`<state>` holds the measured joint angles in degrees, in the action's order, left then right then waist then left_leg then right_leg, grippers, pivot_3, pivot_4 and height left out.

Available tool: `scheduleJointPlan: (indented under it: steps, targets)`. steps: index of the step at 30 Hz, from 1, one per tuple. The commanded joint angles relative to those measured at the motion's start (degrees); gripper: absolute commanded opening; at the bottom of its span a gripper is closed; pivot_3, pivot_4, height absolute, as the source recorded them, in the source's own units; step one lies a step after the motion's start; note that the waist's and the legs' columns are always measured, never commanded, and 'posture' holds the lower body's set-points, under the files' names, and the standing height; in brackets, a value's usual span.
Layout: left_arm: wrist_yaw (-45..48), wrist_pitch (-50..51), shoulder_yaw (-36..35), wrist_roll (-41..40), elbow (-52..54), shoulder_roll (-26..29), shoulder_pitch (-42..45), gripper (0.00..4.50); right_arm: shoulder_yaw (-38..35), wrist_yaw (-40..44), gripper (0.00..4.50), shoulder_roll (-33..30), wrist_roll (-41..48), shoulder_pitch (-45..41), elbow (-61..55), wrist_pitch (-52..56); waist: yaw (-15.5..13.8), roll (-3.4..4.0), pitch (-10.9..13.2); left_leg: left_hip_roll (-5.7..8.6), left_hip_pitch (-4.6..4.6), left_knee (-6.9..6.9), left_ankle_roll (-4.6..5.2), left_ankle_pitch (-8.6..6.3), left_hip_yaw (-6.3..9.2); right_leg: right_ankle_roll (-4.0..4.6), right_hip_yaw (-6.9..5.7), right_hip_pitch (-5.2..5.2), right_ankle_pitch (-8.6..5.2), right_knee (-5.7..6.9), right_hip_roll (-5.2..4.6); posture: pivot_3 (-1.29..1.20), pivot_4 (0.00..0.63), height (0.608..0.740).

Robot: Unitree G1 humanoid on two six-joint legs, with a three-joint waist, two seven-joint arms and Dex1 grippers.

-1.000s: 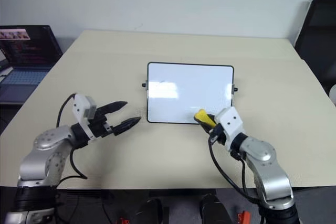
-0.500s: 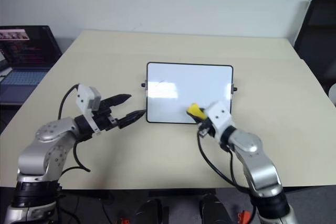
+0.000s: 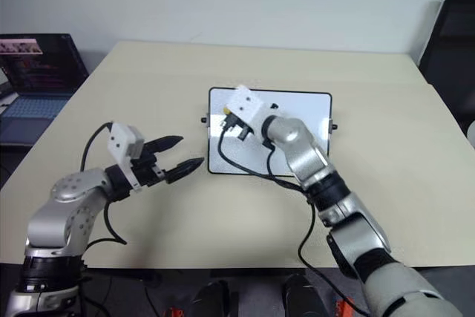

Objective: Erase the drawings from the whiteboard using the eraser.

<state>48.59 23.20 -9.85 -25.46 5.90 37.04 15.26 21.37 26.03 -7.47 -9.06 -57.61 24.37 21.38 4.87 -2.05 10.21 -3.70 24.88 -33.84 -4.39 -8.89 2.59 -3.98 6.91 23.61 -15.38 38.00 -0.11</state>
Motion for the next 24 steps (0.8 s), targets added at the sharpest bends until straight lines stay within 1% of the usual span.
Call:
scheduleJointPlan:
  steps: [1,5,8,10,13,14,16,20,22,24]
  targets:
    - [1.3,-2.7,-1.0,0.5,-0.2,1.1,-0.1,4.50,0.6,1.9,1.02,0.3,-1.5,-3.8,5.6,-3.0,-0.1,0.01,0.0,0.00,0.01,0.00,0.00,0.00,0.01,-0.01,-0.01,0.00,0.01,-0.01,0.00,0.00,0.150,0.740]
    - [2.0,-4.1,-1.0,0.8,-1.2,1.2,-0.7,4.50,5.8,10.0,1.02,-1.0,-3.9,-2.8,6.3,-3.9,0.0,0.01,0.0,0.00,-0.02,0.00,-0.01,0.00,0.02,-0.02,-0.01,-0.01,-0.01,0.04,0.00,0.00,0.150,0.740]
    - [2.3,-4.9,-1.0,0.9,-1.6,1.1,-1.1,4.50,8.0,13.3,1.02,-2.2,-5.5,-1.9,4.9,-4.7,0.0,0.01,0.0,0.00,-0.04,-0.01,0.00,0.00,0.05,-0.06,-0.02,-0.02,-0.07,0.09,0.01,0.00,0.150,0.740]
    - [2.5,-5.3,-1.1,1.0,-2.0,1.0,-1.2,4.50,7.2,9.9,1.02,-2.0,-7.0,-2.9,5.9,-6.1,0.0,0.02,0.0,0.01,-0.04,-0.04,0.00,0.00,0.08,-0.09,-0.04,-0.04,-0.13,0.12,0.01,0.00,0.150,0.740]
    - [2.6,-5.7,-0.9,1.1,-2.5,0.9,-1.2,4.50,4.1,1.3,1.02,-0.7,-8.5,-6.2,9.6,-9.4,0.0,0.03,0.0,0.01,-0.05,-0.10,0.00,0.01,0.09,0.01,-0.03,-0.05,-0.13,0.14,0.01,0.00,0.150,0.740]
    - [2.6,-5.9,-0.8,1.1,-2.6,0.8,-1.1,4.50,3.2,-0.5,1.02,-0.3,-8.5,-7.1,10.5,-10.1,0.0,0.03,0.0,0.01,-0.05,-0.11,0.00,0.01,0.09,0.06,-0.02,-0.04,-0.10,0.14,0.01,0.00,0.150,0.740]
    - [2.6,-6.0,-0.5,1.1,-2.7,0.7,-1.1,4.50,2.6,-1.5,1.02,0.2,-8.4,-8.1,11.8,-10.9,-0.1,0.03,0.0,0.01,-0.05,-0.11,0.01,0.02,0.10,0.10,-0.04,-0.03,-0.07,0.13,0.01,0.00,0.150,0.740]
    - [2.6,-6.2,-0.3,1.0,-2.7,0.4,-1.2,4.50,3.1,1.4,1.02,0.9,-8.0,-7.8,12.5,-10.5,0.0,0.03,0.0,0.00,-0.04,-0.09,0.01,0.02,0.07,0.03,-0.01,-0.04,-0.02,0.09,0.01,0.00,0.150,0.740]
    - [2.6,-6.2,-0.1,1.1,-2.7,0.3,-1.2,4.50,5.8,7.8,1.02,0.5,-8.0,-5.8,9.9,-8.9,0.1,0.02,0.0,-0.01,-0.04,-0.03,0.01,0.01,0.08,0.00,-0.04,-0.03,0.04,0.11,0.02,0.00,0.150,0.740]
    - [2.6,-6.3,-0.1,1.0,-2.7,0.2,-1.3,4.50,7.5,12.1,1.02,-0.2,-8.3,-4.4,7.9,-7.9,0.1,0.03,0.0,-0.02,-0.04,0.03,0.01,0.00,0.10,0.02,-0.06,-0.02,0.02,0.12,0.05,0.00,0.150,0.740]
